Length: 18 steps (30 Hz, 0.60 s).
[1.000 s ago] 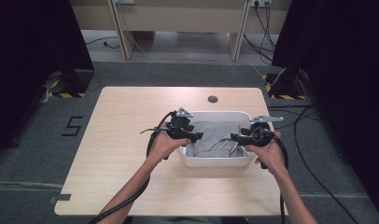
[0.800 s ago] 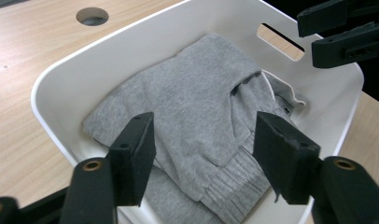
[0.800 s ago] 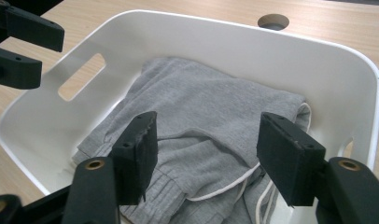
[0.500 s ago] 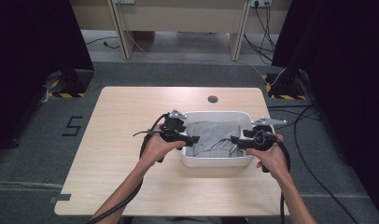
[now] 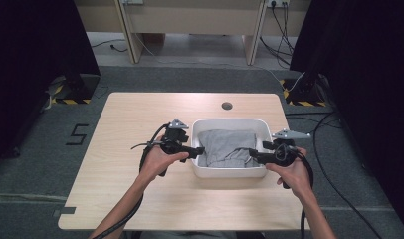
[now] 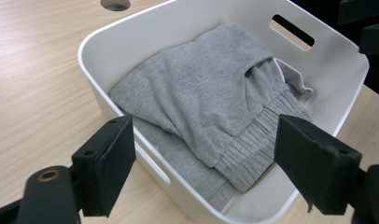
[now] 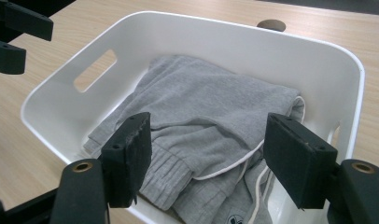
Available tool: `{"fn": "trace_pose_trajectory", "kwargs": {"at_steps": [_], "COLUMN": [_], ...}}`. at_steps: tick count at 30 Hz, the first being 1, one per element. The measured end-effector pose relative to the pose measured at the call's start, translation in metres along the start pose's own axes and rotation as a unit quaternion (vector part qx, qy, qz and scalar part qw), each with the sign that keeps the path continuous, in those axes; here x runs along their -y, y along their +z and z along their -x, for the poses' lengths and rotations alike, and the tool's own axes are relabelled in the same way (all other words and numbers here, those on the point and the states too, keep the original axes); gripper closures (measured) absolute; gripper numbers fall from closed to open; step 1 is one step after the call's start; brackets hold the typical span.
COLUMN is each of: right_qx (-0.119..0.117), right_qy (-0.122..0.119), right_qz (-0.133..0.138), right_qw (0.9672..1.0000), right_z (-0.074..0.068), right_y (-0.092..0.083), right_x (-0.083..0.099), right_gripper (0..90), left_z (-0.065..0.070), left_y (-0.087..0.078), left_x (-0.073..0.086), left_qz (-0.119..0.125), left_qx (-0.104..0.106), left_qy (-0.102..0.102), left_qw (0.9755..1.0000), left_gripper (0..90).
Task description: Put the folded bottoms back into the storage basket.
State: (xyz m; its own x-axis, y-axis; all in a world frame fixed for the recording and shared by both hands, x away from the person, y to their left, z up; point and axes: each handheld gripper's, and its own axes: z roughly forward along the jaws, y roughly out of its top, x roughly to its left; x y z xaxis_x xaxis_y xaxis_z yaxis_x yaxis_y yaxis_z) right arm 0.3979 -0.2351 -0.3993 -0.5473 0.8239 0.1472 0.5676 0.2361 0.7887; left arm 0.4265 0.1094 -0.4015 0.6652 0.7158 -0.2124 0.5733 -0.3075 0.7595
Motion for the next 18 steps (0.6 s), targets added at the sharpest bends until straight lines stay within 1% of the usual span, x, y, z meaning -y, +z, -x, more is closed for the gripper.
{"fn": "trace_pose_trajectory", "kwargs": {"at_steps": [5, 11, 15, 18], "right_qx": [-0.005, 0.000, -0.002, 0.000], "right_qy": [-0.003, -0.002, -0.001, -0.002], "right_qz": [0.001, 0.006, 0.012, 0.015], "right_qw": [1.0000, 1.0000, 0.9999, 0.9999], "right_z": [-0.003, -0.002, -0.003, -0.003], "right_y": [-0.006, -0.010, -0.016, -0.020], "right_x": [0.004, 0.011, 0.016, 0.019], "right_gripper": [33.3, 33.4, 33.3, 33.0], "left_z": [-0.002, -0.005, -0.006, -0.008], "left_y": [-0.007, -0.016, -0.021, -0.025], "left_x": [0.006, 0.015, 0.022, 0.028], "left_qz": [0.003, 0.004, 0.009, 0.016], "left_qx": [-0.001, -0.002, -0.004, -0.003], "left_qy": [0.000, 0.003, 0.004, 0.001], "left_qw": [1.0000, 1.0000, 0.9999, 0.9999], "left_gripper": [19.6, 19.0, 18.6, 18.6]}}
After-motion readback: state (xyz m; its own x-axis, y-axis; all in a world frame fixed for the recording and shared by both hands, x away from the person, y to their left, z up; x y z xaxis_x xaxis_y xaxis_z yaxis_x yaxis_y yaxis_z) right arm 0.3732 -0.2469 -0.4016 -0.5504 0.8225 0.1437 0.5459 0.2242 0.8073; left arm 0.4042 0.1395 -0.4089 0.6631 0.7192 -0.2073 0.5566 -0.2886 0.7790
